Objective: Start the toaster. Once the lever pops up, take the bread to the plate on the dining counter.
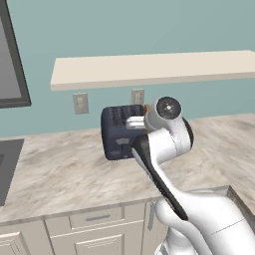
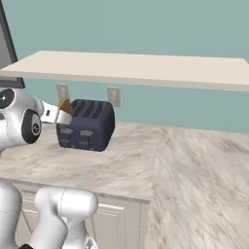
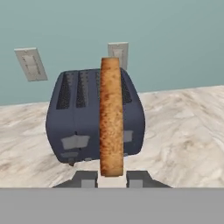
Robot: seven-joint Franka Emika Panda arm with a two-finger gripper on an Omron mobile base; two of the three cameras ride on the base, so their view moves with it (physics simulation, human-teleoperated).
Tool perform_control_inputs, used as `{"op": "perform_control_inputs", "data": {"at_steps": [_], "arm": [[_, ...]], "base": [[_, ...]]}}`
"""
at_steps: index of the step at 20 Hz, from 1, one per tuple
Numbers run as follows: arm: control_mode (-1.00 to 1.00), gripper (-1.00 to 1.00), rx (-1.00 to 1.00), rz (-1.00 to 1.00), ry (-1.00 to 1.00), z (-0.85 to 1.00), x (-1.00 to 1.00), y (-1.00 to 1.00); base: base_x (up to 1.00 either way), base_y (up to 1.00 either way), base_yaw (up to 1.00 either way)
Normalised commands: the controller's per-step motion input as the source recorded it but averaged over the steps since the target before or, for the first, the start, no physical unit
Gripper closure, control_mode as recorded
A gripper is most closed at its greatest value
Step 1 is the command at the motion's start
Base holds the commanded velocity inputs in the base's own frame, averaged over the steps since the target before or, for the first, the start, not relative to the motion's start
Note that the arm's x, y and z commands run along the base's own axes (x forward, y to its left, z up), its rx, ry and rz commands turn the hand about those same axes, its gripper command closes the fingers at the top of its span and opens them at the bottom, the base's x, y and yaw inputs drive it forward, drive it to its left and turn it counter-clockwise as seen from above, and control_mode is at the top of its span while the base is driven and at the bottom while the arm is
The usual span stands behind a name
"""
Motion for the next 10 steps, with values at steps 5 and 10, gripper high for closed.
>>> {"op": "perform_control_inputs", "data": {"at_steps": [5, 10], "arm": [[-1.00, 1.00, 0.00, -0.01, 0.03, 0.12, -0.76, 0.04], [-1.00, 1.00, 0.00, -0.02, 0.00, 0.04, -0.74, 0.18]], "base": [[0.00, 0.00, 0.00], [0.00, 0.00, 0.00]]}}
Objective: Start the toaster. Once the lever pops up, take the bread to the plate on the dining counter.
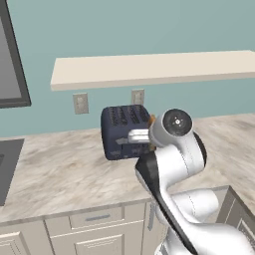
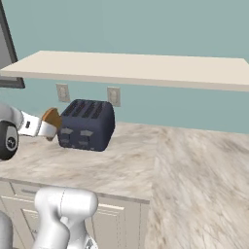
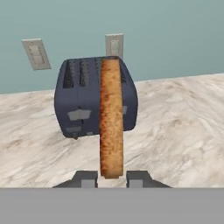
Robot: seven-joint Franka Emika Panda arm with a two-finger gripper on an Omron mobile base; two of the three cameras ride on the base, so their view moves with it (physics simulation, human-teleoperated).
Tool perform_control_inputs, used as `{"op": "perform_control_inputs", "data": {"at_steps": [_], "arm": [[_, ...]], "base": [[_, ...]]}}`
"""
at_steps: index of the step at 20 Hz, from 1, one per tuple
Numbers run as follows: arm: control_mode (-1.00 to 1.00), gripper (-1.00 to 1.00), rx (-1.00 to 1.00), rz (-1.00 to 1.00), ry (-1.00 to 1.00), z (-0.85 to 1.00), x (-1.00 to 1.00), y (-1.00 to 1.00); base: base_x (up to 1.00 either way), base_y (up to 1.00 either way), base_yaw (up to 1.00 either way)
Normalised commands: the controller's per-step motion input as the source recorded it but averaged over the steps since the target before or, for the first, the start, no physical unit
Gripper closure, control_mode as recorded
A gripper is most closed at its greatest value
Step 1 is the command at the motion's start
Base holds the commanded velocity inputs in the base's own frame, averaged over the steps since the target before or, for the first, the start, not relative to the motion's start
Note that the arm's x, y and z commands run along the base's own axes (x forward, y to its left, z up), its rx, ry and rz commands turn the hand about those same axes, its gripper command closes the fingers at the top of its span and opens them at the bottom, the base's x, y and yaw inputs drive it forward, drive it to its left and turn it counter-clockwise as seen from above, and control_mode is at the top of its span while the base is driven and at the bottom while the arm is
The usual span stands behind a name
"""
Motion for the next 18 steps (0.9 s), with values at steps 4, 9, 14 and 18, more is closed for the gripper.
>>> {"op": "perform_control_inputs", "data": {"at_steps": [4, 9, 14, 18], "arm": [[-1.00, 1.00, 0.00, 0.00, 0.00, 0.00, -0.63, 0.04], [-1.00, 1.00, 0.00, -0.04, 0.00, 0.01, -0.49, 0.19], [-1.00, 1.00, 0.00, -0.03, 0.00, 0.12, -0.60, 0.03], [1.00, 1.00, 0.00, 0.00, 0.00, 0.00, 0.00, 0.00]], "base": [[0.00, 0.00, 0.00], [0.00, 0.00, 0.00], [0.00, 0.00, 0.00], [-0.56, 0.42, 0.02]]}}
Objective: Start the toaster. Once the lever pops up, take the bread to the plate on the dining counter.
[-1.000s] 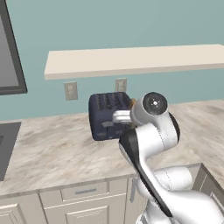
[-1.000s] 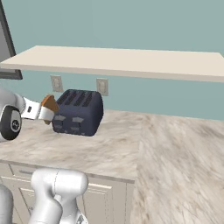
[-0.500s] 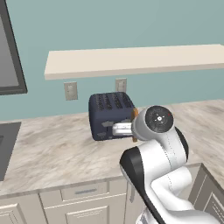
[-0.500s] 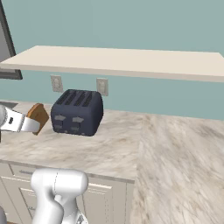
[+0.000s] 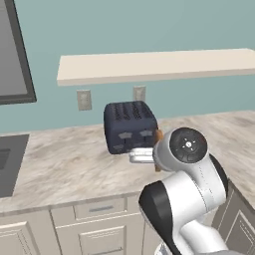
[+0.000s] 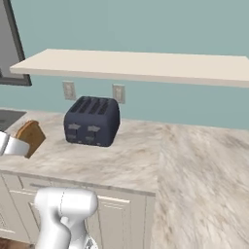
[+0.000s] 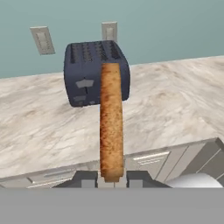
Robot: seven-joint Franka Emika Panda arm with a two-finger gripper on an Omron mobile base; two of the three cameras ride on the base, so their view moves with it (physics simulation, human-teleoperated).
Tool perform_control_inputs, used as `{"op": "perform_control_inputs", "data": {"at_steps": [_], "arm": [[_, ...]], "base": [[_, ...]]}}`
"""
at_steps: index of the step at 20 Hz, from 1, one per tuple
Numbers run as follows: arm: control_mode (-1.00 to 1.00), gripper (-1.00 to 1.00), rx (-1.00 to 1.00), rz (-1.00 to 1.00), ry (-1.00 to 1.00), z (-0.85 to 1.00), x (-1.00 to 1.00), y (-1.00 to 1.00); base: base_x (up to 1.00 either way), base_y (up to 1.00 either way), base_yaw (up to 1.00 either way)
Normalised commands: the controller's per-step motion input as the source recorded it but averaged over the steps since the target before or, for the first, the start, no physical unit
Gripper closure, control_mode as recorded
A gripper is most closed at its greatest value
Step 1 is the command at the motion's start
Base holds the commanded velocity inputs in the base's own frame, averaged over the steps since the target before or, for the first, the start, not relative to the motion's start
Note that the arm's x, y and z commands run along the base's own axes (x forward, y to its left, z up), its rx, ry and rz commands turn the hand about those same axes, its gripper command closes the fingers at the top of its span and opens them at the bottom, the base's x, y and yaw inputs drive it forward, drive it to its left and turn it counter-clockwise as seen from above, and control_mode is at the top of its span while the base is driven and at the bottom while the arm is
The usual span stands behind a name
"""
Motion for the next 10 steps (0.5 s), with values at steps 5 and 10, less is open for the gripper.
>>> {"op": "perform_control_inputs", "data": {"at_steps": [5, 10], "arm": [[1.00, 1.00, 0.00, 0.00, 0.00, 0.00, 0.00, 0.00], [1.00, 1.00, 0.00, 0.00, 0.00, 0.00, 0.00, 0.00]], "base": [[-0.40, 0.82, 0.13], [-0.32, 0.91, 0.25]]}}
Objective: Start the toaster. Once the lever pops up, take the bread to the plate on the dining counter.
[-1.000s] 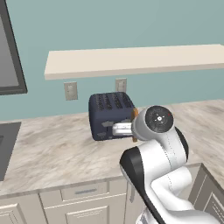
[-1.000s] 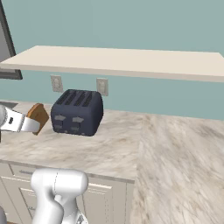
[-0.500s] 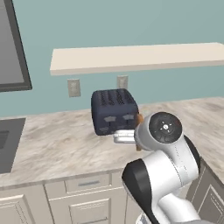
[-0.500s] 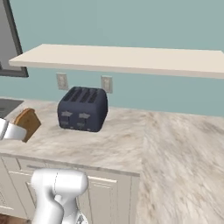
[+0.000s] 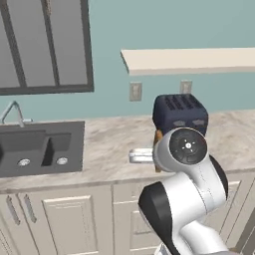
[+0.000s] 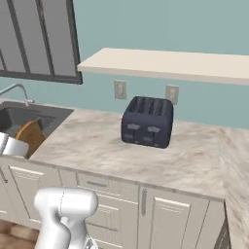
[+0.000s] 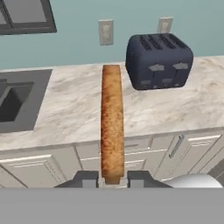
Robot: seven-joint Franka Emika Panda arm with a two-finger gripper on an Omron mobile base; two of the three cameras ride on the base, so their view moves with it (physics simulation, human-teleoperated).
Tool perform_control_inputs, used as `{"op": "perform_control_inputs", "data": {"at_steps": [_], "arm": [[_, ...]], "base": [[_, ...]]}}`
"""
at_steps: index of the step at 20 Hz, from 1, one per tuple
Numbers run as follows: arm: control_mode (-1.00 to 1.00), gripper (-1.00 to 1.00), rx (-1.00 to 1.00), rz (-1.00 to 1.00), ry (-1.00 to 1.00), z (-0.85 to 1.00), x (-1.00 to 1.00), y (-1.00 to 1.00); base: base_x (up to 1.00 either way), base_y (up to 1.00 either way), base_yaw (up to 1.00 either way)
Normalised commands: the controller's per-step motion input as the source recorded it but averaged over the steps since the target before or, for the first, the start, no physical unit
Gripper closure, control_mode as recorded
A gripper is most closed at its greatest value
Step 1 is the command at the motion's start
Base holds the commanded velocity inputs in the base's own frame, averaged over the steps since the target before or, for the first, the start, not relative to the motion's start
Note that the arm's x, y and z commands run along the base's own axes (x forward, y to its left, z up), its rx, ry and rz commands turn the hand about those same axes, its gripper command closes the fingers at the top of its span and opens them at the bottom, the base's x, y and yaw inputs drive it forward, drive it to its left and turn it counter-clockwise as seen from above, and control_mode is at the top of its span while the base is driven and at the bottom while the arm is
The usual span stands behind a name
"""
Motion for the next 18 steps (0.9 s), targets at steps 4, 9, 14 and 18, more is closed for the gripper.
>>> {"op": "perform_control_inputs", "data": {"at_steps": [4, 9, 14, 18], "arm": [[1.00, 1.00, 0.00, 0.00, 0.00, 0.00, 0.00, 0.00], [1.00, 1.00, 0.00, 0.00, 0.00, 0.00, 0.00, 0.00], [1.00, 1.00, 0.00, 0.00, 0.00, 0.00, 0.00, 0.00], [1.00, 1.00, 0.00, 0.00, 0.00, 0.00, 0.00, 0.00]], "base": [[-0.34, 0.87, 0.32], [-0.29, 0.83, 0.41], [-0.19, 0.69, 0.46], [-0.12, 0.56, 0.48]]}}
